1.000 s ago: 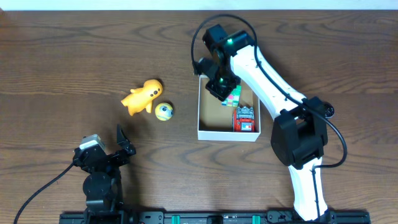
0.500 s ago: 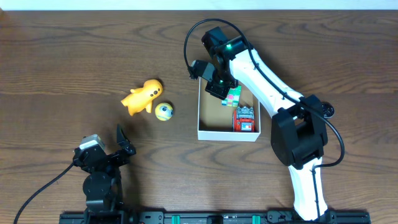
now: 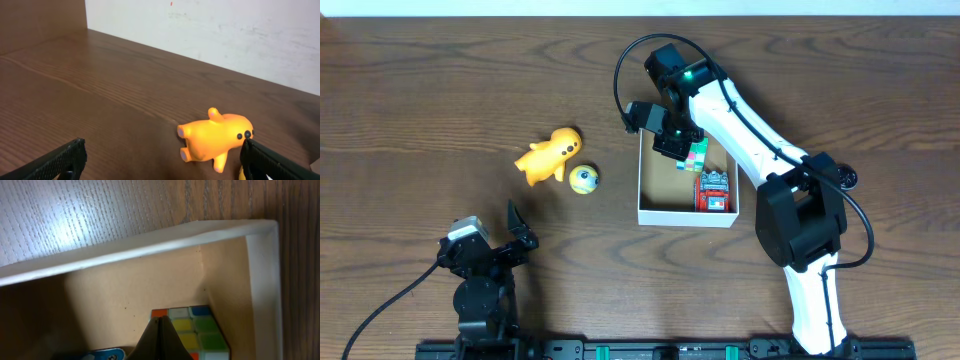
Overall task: Pack container
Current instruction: 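Open the right gripper to release the cube and lift away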
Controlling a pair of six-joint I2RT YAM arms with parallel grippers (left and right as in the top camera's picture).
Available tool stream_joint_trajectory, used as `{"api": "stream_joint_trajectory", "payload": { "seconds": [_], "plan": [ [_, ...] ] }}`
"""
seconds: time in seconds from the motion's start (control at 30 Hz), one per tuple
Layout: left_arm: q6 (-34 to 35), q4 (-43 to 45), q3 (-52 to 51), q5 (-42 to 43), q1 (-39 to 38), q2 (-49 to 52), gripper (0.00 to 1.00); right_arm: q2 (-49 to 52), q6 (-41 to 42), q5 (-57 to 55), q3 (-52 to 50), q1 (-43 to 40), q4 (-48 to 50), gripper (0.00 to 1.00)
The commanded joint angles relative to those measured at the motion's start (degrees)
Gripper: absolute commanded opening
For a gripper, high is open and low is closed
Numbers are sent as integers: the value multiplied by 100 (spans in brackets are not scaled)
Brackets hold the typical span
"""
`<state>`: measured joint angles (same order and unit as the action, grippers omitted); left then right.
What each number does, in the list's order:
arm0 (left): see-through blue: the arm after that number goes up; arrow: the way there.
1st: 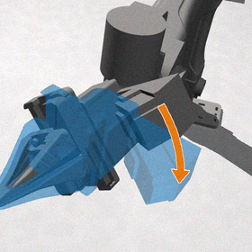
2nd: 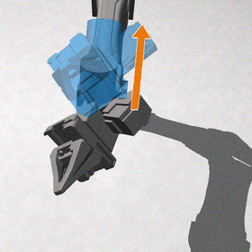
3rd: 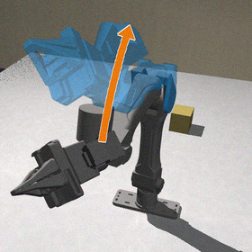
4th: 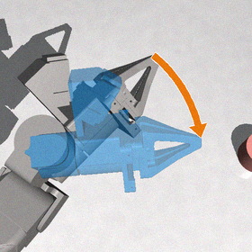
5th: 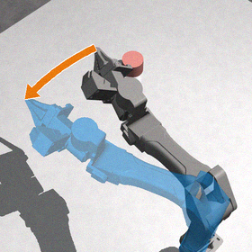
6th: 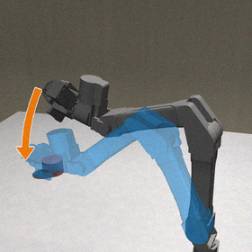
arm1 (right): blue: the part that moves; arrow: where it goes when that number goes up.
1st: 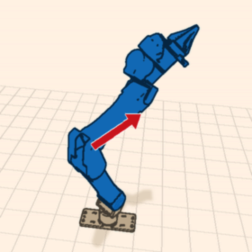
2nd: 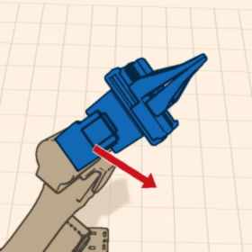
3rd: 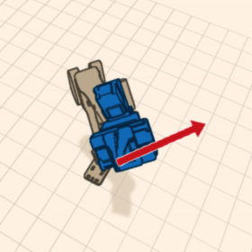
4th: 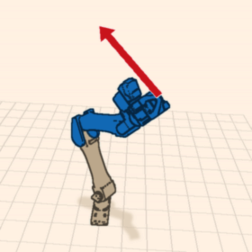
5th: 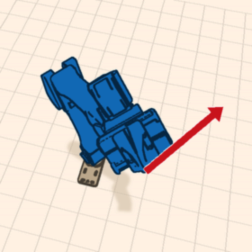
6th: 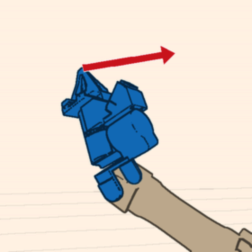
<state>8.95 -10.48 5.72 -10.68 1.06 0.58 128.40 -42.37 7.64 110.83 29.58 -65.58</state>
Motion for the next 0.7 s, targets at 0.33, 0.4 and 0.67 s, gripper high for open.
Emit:
{"api": "stream_joint_trajectory", "payload": {
  "seconds": [0.33,0.4,0.67],
  "plan": [
    [-57,4,7,-2,-17,-35,98,-164,-599,-11,-225,-109,7,1],
    [-57,4,7,-2,-17,-35,98,-164,-597,-11,-317,-136,28,1],
    [-57,4,7,-2,-17,-35,98,-164,-592,-140,-553,-289,48,1]
  ]
}}
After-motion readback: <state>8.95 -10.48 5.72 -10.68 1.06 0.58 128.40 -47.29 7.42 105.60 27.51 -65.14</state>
